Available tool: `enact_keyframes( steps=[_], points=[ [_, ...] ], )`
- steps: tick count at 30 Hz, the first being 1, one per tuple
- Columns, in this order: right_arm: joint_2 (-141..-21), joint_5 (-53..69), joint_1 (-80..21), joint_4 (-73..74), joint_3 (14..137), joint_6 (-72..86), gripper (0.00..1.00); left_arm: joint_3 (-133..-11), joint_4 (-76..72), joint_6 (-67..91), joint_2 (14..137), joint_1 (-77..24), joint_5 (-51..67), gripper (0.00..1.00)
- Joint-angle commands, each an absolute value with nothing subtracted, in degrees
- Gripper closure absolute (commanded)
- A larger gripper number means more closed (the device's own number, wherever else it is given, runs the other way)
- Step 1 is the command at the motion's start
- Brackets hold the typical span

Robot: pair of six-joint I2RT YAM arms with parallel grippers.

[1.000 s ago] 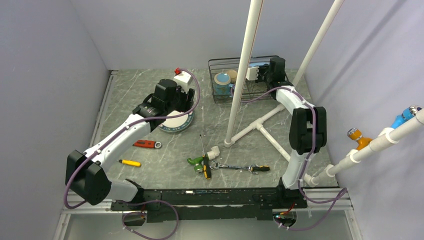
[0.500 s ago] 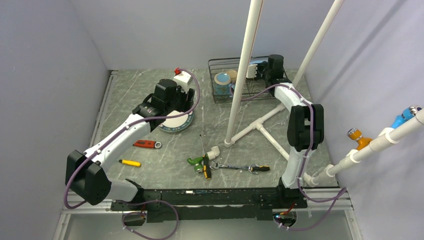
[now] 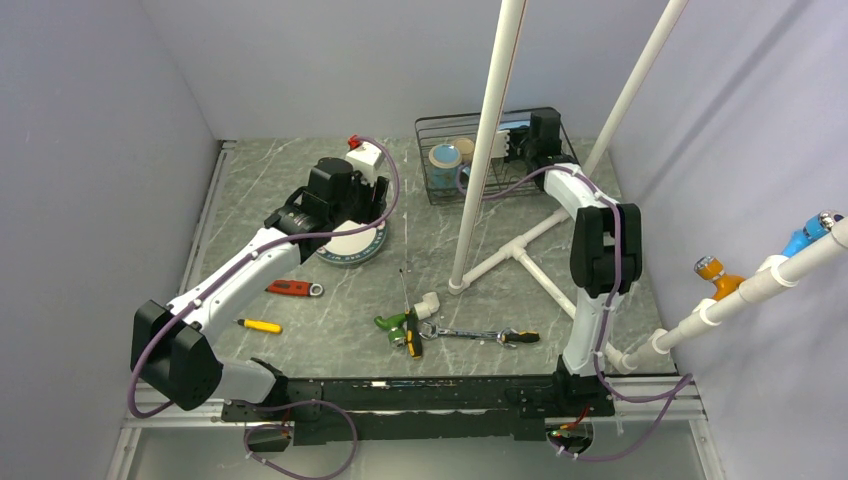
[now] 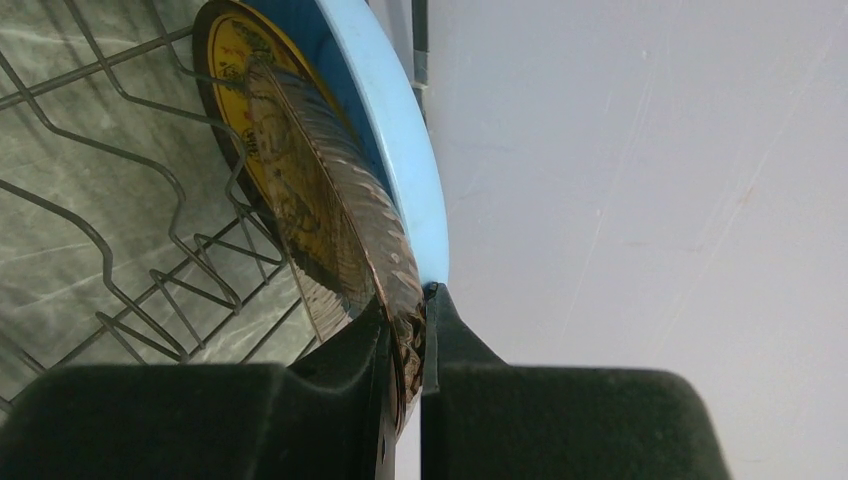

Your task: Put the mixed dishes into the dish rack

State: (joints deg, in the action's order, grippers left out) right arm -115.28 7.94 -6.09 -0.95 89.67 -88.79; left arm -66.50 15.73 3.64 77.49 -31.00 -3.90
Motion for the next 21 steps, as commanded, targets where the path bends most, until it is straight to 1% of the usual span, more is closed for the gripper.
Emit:
enact_keyframes(
  steps=[1,5,9,10,15,21],
  points=[
    [-117.9,9.28,-6.15,-0.27,92.0,-88.25,0.98,-67.63,14.47,3.41,76.39,-30.73,-3.27,0.37],
    [-117.97,9.67,-6.16,-0.58,91.06,-88.7,0.9,-67.46,14.25,3.43,76.12,-30.61,-3.33,0.37],
    [-117.19,10.49,-6.15,-2.58,89.54,-88.74,0.7,-67.33,14.2,3.64,75.95,-30.58,-2.98,0.37],
    [-117.04,10.6,-6.16,-2.86,89.33,-88.77,0.67,-67.32,14.23,3.69,75.89,-30.58,-2.81,0.36],
    [-116.48,11.39,-6.26,-2.09,89.61,-88.37,0.6,-67.32,14.12,3.8,75.77,-30.41,-2.69,0.37],
    [-114.43,11.76,-6.28,-1.1,88.65,-86.87,0.55,-67.32,14.19,4.04,75.82,-30.22,-2.24,0.36]
  ],
)
